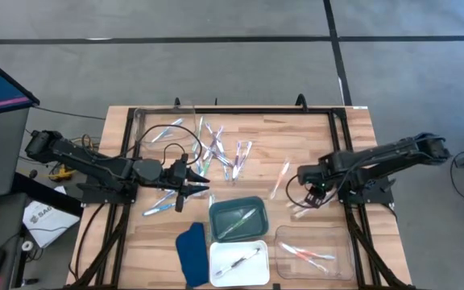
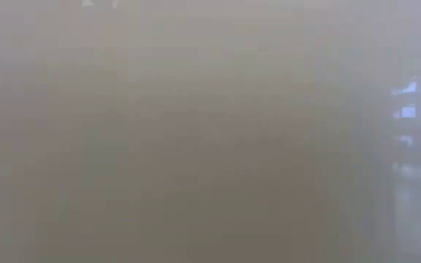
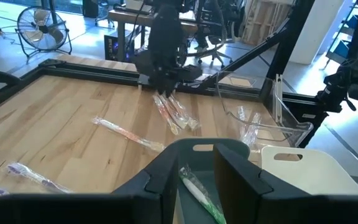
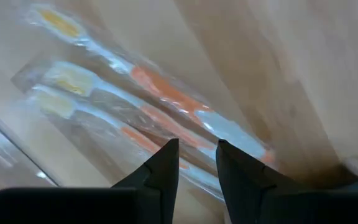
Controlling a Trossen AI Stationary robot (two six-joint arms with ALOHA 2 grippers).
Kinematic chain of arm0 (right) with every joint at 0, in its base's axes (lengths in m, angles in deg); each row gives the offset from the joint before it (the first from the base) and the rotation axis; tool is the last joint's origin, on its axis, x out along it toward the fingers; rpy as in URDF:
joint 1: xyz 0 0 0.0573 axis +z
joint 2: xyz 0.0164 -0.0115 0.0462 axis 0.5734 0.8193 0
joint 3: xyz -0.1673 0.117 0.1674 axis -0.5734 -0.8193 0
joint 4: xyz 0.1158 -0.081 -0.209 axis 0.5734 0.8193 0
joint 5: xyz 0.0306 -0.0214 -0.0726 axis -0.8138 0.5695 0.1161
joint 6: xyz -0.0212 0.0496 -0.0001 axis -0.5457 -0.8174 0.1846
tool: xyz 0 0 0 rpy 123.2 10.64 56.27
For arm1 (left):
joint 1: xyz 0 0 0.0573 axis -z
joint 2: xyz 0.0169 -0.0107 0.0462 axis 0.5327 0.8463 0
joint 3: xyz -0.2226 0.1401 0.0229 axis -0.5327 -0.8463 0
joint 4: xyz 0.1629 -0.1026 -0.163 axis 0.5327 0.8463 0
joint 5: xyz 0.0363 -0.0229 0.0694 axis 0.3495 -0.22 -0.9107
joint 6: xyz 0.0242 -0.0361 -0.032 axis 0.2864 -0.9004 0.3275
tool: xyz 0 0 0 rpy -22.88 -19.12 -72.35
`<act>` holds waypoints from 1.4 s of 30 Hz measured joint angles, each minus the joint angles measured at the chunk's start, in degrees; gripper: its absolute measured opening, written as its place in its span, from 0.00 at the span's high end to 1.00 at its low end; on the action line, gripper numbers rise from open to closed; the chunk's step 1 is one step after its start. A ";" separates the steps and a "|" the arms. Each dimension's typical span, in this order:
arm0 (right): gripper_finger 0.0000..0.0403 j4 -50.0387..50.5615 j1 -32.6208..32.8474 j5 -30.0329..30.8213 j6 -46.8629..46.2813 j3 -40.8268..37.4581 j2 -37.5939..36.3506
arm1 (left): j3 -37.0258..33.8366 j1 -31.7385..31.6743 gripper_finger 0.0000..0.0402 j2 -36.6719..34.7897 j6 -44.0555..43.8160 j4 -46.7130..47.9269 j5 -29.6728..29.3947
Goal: Pick & Place Toothbrushes
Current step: Put the orange toothbrush into the bottom transparent bin
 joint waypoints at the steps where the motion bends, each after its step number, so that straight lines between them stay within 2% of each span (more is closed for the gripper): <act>1: 0.75 -1.13 0.43 0.00 0.66 0.00 0.78 | 0.00 0.00 0.76 0.01 0.00 0.00 0.00; 8: 0.74 -4.40 1.98 1.68 2.78 0.00 8.12 | 0.00 0.00 0.76 0.07 0.87 0.00 0.02; 16: 0.65 -5.48 1.93 2.11 4.24 0.28 16.41 | 0.00 0.00 0.76 0.07 0.87 -0.03 0.02; 23: 0.57 -6.89 1.96 1.91 7.06 1.36 18.64 | 0.00 0.00 0.76 0.07 0.85 -0.43 0.02; 26: 0.57 -8.13 2.02 4.83 7.04 2.13 18.66 | 0.00 0.00 0.76 0.07 0.85 -0.44 0.02; 31: 0.64 -9.51 1.98 7.32 8.78 2.21 18.57 | 0.00 0.00 0.76 0.07 0.85 -0.42 0.02; 42: 0.90 -11.09 0.80 7.67 8.88 2.21 18.59 | 0.00 0.00 0.76 0.07 0.84 -0.39 0.04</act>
